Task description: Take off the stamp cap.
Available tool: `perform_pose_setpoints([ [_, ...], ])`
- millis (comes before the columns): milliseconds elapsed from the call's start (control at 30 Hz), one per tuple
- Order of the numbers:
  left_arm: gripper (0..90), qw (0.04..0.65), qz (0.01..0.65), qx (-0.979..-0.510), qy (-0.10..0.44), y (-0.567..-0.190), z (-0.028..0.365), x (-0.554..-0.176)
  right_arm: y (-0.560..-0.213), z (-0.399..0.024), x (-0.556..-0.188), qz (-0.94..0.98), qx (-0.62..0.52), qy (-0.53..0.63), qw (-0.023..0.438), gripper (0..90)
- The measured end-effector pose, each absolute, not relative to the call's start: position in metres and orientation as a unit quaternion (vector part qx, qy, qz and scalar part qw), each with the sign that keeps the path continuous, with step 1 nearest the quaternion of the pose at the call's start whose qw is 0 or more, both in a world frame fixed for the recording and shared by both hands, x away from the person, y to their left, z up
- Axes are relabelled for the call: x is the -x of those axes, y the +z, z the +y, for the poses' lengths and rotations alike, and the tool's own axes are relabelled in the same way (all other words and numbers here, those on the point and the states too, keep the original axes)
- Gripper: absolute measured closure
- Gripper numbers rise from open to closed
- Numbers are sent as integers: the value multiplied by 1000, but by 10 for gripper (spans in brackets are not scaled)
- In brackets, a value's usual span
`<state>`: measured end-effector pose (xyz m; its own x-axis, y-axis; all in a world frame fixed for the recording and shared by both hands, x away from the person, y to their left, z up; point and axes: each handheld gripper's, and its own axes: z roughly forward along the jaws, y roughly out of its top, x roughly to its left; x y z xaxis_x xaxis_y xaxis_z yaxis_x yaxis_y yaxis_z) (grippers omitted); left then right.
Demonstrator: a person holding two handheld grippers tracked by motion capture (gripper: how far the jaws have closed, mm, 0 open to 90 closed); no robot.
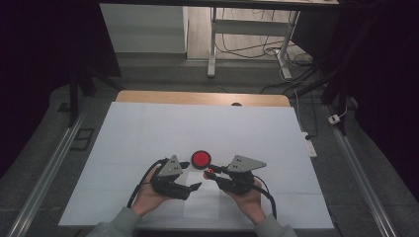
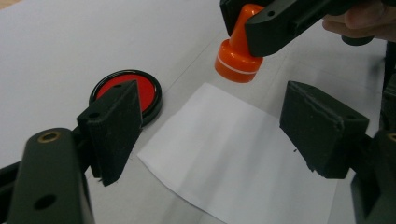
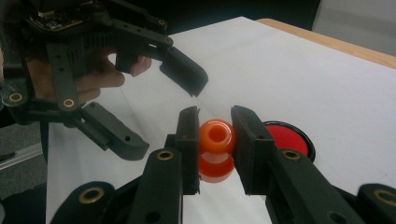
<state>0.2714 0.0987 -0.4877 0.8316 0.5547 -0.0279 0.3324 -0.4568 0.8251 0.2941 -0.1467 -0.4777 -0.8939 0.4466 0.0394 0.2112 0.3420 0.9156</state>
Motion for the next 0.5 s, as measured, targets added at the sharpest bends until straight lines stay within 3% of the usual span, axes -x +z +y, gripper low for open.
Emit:
perform_pose_setpoints([
  [500,250,444,259,-849,125,-490,88,-274,-478,-146,-294,813,-201,535,110,717],
])
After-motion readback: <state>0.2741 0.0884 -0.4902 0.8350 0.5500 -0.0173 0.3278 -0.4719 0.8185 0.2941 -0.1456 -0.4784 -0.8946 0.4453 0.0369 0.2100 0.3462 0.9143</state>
